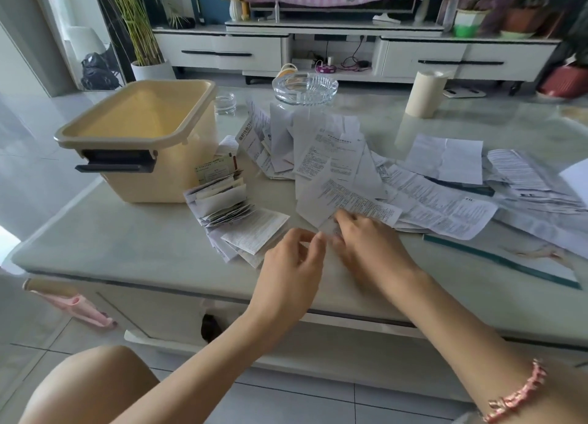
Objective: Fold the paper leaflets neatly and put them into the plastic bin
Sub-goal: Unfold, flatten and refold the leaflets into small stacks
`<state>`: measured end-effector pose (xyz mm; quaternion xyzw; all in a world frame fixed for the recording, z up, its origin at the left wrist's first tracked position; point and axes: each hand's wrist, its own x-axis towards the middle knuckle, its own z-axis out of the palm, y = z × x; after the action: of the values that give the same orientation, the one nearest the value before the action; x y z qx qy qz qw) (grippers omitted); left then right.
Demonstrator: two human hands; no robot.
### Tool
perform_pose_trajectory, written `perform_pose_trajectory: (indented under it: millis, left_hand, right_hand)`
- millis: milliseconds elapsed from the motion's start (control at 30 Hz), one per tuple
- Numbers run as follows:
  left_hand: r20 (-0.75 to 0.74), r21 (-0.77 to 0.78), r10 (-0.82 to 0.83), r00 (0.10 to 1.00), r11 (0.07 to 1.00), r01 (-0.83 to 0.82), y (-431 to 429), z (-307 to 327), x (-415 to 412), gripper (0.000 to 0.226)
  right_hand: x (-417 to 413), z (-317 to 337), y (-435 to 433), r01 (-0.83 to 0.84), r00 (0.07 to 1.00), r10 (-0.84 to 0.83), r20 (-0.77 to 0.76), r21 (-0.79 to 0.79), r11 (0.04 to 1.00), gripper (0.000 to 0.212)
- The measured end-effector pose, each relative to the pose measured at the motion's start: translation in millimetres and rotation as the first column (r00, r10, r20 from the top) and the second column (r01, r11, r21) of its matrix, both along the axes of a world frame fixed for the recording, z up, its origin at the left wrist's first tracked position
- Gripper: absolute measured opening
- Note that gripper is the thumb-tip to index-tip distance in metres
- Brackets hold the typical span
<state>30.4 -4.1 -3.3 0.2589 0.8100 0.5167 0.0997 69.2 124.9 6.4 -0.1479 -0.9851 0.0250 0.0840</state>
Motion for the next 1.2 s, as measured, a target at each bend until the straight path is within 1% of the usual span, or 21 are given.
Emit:
perform_pose_trajectory:
  millis: [33, 133, 200, 300, 467, 533, 567, 667, 700, 767, 833, 900, 933, 967, 1000, 1033, 1067, 1100, 1133, 1167, 1200]
  left_hand:
    - [0.038, -0.023, 0.017, 0.999, 1.0, -0.016, 2.4, 0.5, 1.1, 0.031]
    - [0.02, -0.104, 0.035, 0.999, 0.994, -0.033, 6.8, -1.1, 1.1, 0.065]
    - [0.041, -0.118, 0.057, 0.998, 0.992, -0.052, 13.3, -3.0, -4.5, 0.071]
    - [0.078, -0.154, 0.097, 0.992, 0.985, -0.084, 26.6, -1.3, -16.4, 0.05]
    - [0.214, 0.004, 0.118, 0.97, 0.993, -0.122, 46.1, 6.1, -24.8, 0.02]
    - [0.228, 0.017, 0.165, 0.96, 0.985, -0.173, 51.7, 5.6, -29.0, 0.01]
    - [0.202, -0.001, 0.181, 0.962, 0.983, -0.185, 54.8, 5.1, -30.9, 0.009]
    - [0.105, -0.082, 0.194, 0.975, 0.979, -0.186, 62.7, 2.8, -35.6, 0.019]
    - [0.087, -0.092, 0.194, 0.977, 0.978, -0.186, 65.8, 2.9, -34.3, 0.02]
    - [0.04, -0.105, 0.2, 0.979, 0.975, -0.195, 66.4, 6.8, -31.5, 0.022]
    - [-0.02, -0.11, 0.163, 0.986, 0.98, -0.165, 64.8, 17.6, -25.6, 0.025]
    - [-0.065, -0.087, 0.08, 0.995, 0.992, -0.086, 56.2, 29.0, -23.2, 0.024]
    - [-0.078, -0.086, 0.035, 0.996, 0.995, -0.042, 51.2, 34.4, -22.6, 0.022]
    - [-0.081, -0.097, -0.012, 0.997, 0.995, 0.004, 45.5, 37.8, -21.8, 0.021]
    - [-0.07, -0.1, -0.064, 0.995, 0.993, 0.057, 40.1, 39.9, -20.1, 0.02]
    - [-0.038, -0.078, -0.121, 0.992, 0.99, 0.117, 36.0, 40.8, -17.7, 0.017]
    - [0.014, -0.036, -0.171, 0.985, 0.984, 0.172, 32.5, 41.7, -14.4, 0.014]
    - [0.074, 0.009, -0.217, 0.973, 0.976, 0.217, 30.7, 43.1, -9.9, 0.013]
    - [0.126, 0.048, -0.257, 0.958, 0.966, 0.252, 30.0, 43.2, -6.1, 0.014]
    - [0.159, 0.083, -0.285, 0.945, 0.958, 0.275, 29.7, 43.1, -3.6, 0.016]
    - [0.184, 0.109, -0.302, 0.935, 0.952, 0.286, 29.3, 42.0, -2.8, 0.019]
  right_hand:
    - [4.9, 1.9, -0.2, -0.013, 1.0, 0.013, 0.008, 0.003, 1.0, 0.024]
    - [22.8, 5.1, -5.3, -0.079, 0.995, 0.078, 0.061, 0.015, 0.997, 0.022]
    - [35.5, 6.1, -8.7, -0.114, 0.988, 0.114, 0.103, -0.003, 0.993, 0.025]
    - [48.2, 10.8, -11.9, -0.127, 0.98, 0.136, 0.147, -0.067, 0.99, 0.029]
    - [51.9, 11.3, -8.7, -0.117, 0.978, 0.131, 0.165, -0.091, 0.989, 0.035]
    - [51.2, 11.2, -7.6, -0.114, 0.981, 0.128, 0.145, -0.105, 0.988, 0.035]
    - [52.0, 11.3, -6.3, -0.11, 0.983, 0.126, 0.132, -0.122, 0.986, 0.035]
    - [53.9, 9.4, -2.2, -0.115, 0.989, 0.132, 0.066, -0.213, 0.97, 0.031]
    - [55.9, 10.7, 0.7, -0.114, 0.991, 0.127, 0.031, -0.272, 0.956, 0.029]
    - [56.6, 16.3, 9.3, -0.113, 0.991, 0.073, -0.108, -0.428, 0.897, 0.026]
    - [60.0, 28.4, 26.2, -0.077, 0.956, -0.084, -0.279, -0.52, 0.851, 0.027]
    - [63.0, 38.7, 47.3, -0.023, 0.867, -0.265, -0.422, -0.566, 0.824, 0.029]
    - [65.4, 43.0, 58.1, 0.012, 0.818, -0.357, -0.452, -0.607, 0.795, 0.031]
    - [67.6, 44.8, 68.6, 0.042, 0.789, -0.438, -0.431, -0.673, 0.739, 0.035]
    - [70.4, 46.6, 76.4, 0.05, 0.798, -0.487, -0.355, -0.767, 0.64, 0.041]
    - [72.6, 48.6, 80.6, 0.034, 0.839, -0.486, -0.243, -0.869, 0.493, 0.05]
    - [73.8, 49.3, 82.0, 0.023, 0.897, -0.421, -0.131, -0.939, 0.342, 0.06]
    - [74.5, 49.4, 80.1, 0.019, 0.945, -0.322, -0.058, -0.973, 0.231, 0.063]
    - [74.7, 48.3, 75.7, -0.001, 0.971, -0.235, -0.043, -0.985, 0.175, 0.057]
    - [72.8, 46.4, 70.7, -0.046, 0.98, -0.184, -0.073, -0.988, 0.145, 0.046]
    - [71.4, 44.8, 65.5, -0.093, 0.976, -0.182, -0.117, -0.986, 0.136, 0.035]
